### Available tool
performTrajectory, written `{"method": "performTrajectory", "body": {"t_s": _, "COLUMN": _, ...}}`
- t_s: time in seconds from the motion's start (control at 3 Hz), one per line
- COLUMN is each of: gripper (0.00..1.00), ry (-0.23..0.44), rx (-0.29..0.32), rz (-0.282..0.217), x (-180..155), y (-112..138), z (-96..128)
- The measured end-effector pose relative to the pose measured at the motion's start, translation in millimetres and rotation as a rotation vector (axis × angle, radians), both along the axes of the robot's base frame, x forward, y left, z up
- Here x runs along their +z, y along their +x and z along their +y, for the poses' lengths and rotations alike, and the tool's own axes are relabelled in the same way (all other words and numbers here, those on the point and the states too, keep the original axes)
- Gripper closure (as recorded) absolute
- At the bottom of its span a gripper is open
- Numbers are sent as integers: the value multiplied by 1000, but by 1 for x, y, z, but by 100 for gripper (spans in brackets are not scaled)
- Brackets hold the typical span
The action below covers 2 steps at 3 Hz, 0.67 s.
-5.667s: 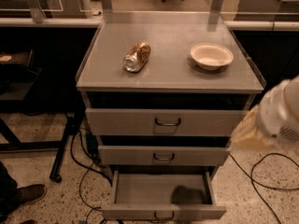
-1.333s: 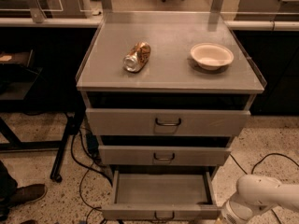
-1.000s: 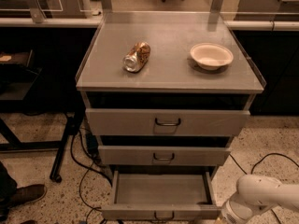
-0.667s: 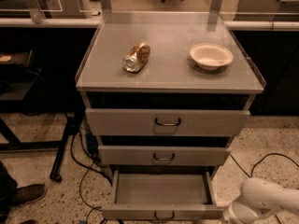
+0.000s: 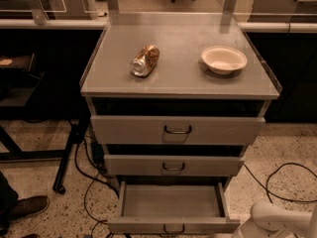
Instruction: Close bottom drawer
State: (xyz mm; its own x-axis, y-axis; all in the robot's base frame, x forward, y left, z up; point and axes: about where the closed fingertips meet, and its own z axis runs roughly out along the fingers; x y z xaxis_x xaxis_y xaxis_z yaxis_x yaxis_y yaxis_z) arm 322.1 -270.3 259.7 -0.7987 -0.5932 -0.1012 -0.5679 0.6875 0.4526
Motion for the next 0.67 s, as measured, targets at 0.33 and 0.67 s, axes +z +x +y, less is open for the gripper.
{"method": "performTrajectory", "body": {"t_s": 0.33, "gripper": 100, "ry": 0, "rx": 0, "rz": 0, "x": 0, "y": 0, "z": 0}}
{"method": "performTrajectory", "body": {"t_s": 0.67, "gripper": 100, "ry": 11, "rx": -59, "rz": -3, "x": -17, "y": 6, "z": 5}}
